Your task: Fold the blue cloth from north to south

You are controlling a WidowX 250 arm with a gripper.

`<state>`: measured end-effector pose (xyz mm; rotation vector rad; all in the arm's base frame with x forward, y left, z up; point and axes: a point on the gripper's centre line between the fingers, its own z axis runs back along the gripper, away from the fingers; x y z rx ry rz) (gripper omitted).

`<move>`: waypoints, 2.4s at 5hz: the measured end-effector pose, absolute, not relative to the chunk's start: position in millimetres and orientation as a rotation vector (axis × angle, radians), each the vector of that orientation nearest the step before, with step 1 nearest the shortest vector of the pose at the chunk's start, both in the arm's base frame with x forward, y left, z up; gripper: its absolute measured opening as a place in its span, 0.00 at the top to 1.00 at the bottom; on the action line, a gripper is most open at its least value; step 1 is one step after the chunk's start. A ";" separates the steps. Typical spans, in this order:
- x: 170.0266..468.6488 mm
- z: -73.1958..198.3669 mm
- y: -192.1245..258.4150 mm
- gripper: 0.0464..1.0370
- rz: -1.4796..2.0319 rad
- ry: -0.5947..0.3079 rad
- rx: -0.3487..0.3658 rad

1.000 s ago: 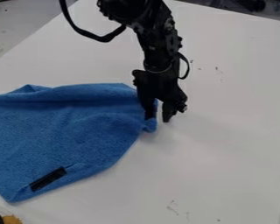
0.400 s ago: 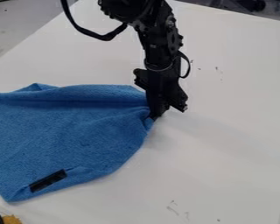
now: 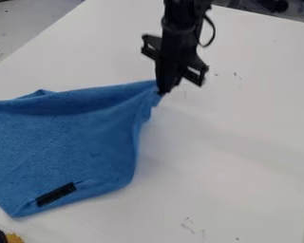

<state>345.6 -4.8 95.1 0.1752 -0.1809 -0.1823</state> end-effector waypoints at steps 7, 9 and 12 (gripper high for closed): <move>169.5 30.8 144.1 0.99 0.363 -0.250 0.032; 144.2 31.4 168.6 0.83 0.285 -0.141 0.088; 135.4 72.3 196.6 0.04 0.253 -0.080 0.244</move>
